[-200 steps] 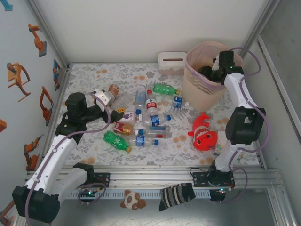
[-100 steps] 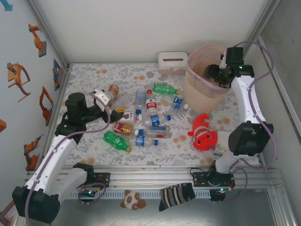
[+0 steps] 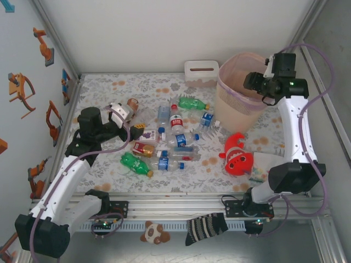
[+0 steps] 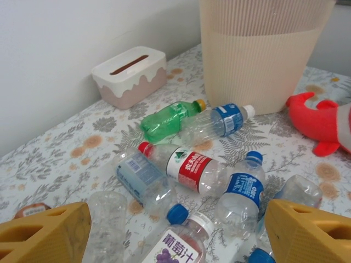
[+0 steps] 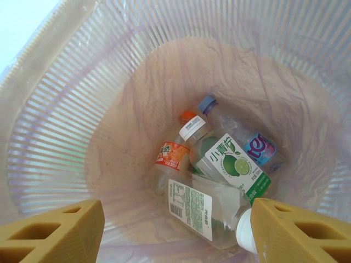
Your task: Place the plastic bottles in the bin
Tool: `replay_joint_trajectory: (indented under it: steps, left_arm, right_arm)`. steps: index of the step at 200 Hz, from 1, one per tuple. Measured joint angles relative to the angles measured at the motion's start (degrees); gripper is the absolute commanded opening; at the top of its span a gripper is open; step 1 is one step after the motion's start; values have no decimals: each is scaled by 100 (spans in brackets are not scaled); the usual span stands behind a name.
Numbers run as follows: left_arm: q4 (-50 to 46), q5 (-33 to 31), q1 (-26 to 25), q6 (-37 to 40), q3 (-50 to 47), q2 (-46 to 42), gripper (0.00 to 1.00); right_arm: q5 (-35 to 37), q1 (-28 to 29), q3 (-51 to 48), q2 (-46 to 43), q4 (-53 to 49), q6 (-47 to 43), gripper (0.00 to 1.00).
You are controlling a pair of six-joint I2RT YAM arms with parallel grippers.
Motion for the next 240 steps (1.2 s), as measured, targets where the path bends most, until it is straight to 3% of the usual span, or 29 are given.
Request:
replay_joint_trajectory:
  steps: [55, 113, 173, 240]
  left_arm:
    - [-391, -1012, 2, -435, 413, 514, 81]
    - [-1349, -2162, 116, -1113, 1600, 1947, 76]
    - [-2417, -2605, 317, -1462, 2820, 3807, 71]
    - [-2924, -2929, 507, -1423, 4070, 5512, 70]
  right_arm:
    - [-284, 2, -24, -621, -68, 48, 67]
    - [-647, 83, -133, -1196, -76, 181, 66]
    - [-835, 120, -328, -1565, -111, 282, 66]
    - [-1137, 122, -439, -1766, -103, 474, 66]
